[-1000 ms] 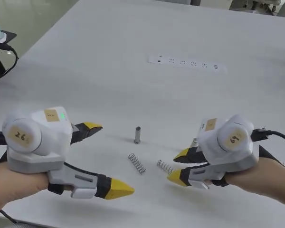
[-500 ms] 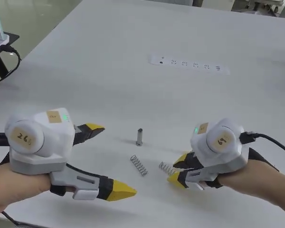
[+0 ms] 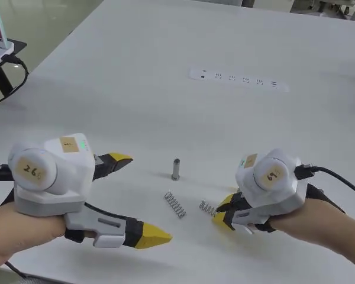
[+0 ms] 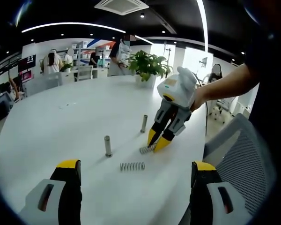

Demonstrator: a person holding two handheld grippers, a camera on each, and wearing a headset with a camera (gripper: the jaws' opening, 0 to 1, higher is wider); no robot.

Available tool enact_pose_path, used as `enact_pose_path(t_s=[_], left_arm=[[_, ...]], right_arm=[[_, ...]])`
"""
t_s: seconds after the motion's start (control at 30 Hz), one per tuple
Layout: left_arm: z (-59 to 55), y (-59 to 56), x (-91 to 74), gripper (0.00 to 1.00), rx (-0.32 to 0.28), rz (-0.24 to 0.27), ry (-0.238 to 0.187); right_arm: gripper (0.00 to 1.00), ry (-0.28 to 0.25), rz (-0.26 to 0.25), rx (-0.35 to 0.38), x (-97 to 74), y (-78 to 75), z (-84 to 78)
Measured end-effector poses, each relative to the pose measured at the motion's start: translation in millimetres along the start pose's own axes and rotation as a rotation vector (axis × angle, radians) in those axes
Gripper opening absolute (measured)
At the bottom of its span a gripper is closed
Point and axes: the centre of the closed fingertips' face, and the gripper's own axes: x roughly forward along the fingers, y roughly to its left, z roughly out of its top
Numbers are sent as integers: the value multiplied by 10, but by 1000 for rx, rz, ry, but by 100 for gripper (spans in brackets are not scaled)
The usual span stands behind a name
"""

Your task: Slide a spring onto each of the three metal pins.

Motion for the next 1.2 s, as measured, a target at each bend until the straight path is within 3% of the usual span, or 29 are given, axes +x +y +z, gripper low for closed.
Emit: enact_pose_path(t_s=[0.4, 1.2], left_arm=[[13, -7, 15, 95, -3, -3, -5], [18, -58, 9, 94, 5, -12, -6]], right_arm=[[8, -26, 2, 2, 3, 9, 46], [8, -32, -34, -40, -490, -40, -93]])
